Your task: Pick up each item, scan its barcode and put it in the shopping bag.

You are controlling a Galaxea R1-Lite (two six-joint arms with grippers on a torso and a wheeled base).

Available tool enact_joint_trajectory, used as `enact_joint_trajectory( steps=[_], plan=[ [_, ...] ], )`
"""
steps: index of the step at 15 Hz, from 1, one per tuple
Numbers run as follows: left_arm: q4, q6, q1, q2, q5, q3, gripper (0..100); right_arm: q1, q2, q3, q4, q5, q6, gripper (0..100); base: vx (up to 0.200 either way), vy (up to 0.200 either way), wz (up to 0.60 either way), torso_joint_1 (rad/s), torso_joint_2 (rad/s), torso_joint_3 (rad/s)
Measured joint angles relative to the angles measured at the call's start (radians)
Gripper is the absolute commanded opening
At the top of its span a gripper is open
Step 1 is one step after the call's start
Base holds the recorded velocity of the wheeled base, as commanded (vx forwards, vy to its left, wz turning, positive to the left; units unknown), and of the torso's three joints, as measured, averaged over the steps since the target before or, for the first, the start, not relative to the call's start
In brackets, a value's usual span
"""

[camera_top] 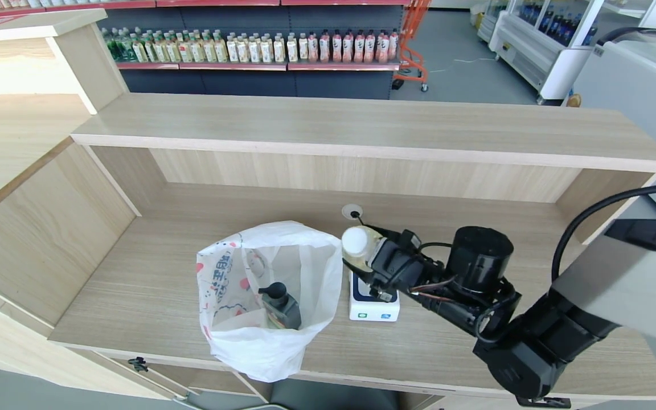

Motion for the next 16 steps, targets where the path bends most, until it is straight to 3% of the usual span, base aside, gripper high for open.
enact_joint_trajectory(
  steps=[2,4,7,14,16],
  plan=[
    [0.0,0.0,0.0,0.0,0.0,0.0,100,0.001,-0.115,0.003,0.121,-0.16,0.169,0,0.0,0.0,0.0,0.0,0.0,0.0],
    [0.0,-0.001,0.0,0.0,0.0,0.0,100,0.001,-0.234,0.009,0.31,-0.327,0.447,0,0.0,0.0,0.0,0.0,0.0,0.0],
    [0.0,-0.002,0.0,0.0,0.0,0.0,100,0.001,-0.375,0.013,0.487,-0.432,0.726,0,0.0,0.067,0.0,0.001,0.0,0.002],
    [0.0,-0.002,0.0,0.0,0.0,0.0,100,0.019,-0.424,-0.016,0.477,-0.41,0.795,0,0.0,0.2,0.0,0.004,0.0,0.004],
    [0.0,0.0,0.0,0.0,0.0,0.0,100,0.038,-0.387,-0.023,0.415,-0.388,0.782,0,0.0,0.2,0.0,0.002,0.0,0.002]
  ],
)
